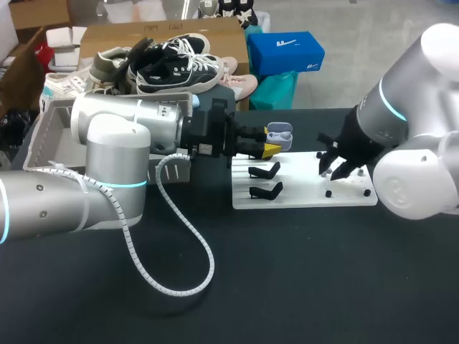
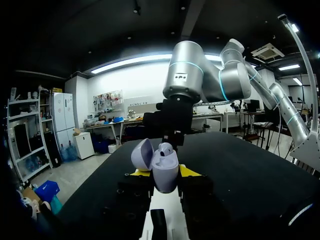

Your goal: Pick up each earbud case from the left stands, insert the matching earbuds, close the lid, and place the case in the box.

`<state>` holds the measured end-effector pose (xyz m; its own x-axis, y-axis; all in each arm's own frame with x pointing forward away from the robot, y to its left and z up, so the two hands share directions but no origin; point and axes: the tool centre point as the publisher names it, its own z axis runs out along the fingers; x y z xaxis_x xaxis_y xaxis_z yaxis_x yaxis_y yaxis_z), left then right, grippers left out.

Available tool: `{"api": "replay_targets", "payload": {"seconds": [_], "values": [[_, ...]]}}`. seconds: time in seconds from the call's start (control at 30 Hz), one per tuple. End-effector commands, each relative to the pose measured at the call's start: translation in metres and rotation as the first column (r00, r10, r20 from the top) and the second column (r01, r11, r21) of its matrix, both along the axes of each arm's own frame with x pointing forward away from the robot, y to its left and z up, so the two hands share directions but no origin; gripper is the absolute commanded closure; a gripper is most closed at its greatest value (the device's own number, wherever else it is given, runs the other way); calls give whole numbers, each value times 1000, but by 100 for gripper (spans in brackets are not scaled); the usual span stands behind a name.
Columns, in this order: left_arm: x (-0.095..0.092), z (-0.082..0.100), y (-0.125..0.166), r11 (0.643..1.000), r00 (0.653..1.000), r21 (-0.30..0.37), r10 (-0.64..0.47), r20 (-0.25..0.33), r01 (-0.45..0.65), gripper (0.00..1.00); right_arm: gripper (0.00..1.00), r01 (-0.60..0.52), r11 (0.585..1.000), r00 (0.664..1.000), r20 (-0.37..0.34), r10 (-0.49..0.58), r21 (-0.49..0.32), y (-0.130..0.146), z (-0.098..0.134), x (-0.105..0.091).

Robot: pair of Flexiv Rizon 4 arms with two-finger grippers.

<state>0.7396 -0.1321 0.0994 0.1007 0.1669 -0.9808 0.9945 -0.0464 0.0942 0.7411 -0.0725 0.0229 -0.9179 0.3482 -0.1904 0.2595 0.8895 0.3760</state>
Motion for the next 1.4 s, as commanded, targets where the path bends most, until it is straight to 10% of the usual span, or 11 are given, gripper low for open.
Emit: {"api": "replay_targets", "payload": {"seconds": [0.03,0.5,0.7,1.4], "values": [[0,0,0,1000,1000,-1,2,1,-2,100,77,0,1000,1000,-7,0,0,1,-1,2],[0,0,0,1000,1000,-1,2,1,-2,100,79,10,1000,1000,-16,-10,-1,-3,-4,5],[0,0,0,1000,1000,-1,2,1,-2,100,100,8,1000,1000,-19,-8,-2,-2,-4,5],[0,0,0,1000,1000,-1,2,1,-2,100,100,-22,999,997,67,25,-46,-15,38,-32]]}}
